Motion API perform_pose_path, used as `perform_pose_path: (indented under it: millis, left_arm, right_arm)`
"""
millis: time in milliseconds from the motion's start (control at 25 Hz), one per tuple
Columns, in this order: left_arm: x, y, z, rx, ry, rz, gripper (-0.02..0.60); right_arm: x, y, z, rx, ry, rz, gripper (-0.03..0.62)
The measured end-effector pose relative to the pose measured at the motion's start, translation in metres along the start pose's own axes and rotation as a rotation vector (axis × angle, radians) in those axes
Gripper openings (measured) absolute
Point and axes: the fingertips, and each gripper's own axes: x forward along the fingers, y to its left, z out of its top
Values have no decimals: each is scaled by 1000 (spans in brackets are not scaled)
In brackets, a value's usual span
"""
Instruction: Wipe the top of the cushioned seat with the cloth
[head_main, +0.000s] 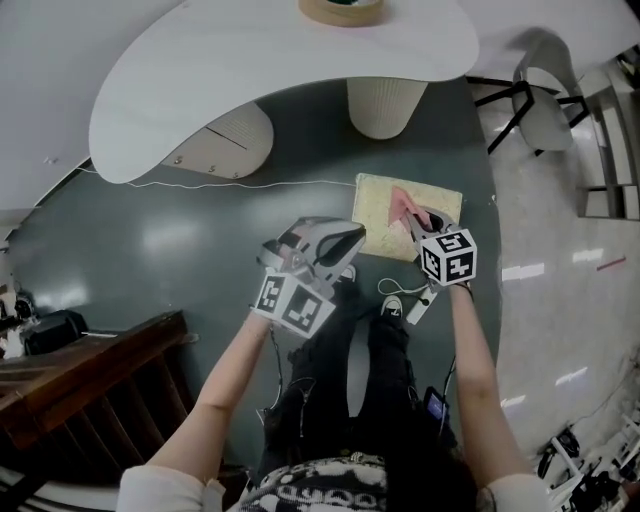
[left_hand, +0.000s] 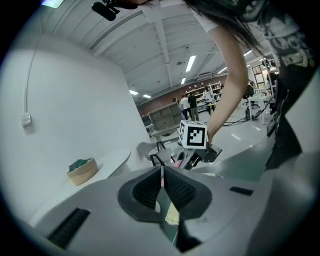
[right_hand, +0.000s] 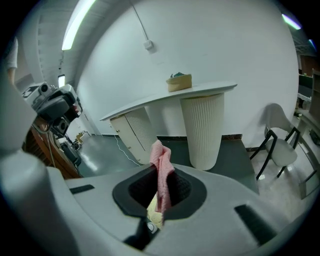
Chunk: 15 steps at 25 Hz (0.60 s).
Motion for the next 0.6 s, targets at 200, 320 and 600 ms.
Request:
perform_pose_path:
  millis: [200,320,600]
  left_arm:
    - [16,6,-35,51,7,-40,17]
    - [27,9,-55,53,8,-46,17]
    - [47,17,-109,47,43,-49,17]
  right_arm:
    - [59,-20,-20,76,40,-10,9]
    - [90,-31,-35,96,73,-15,9]
    - [161,-45,-67,96,156,-14,9]
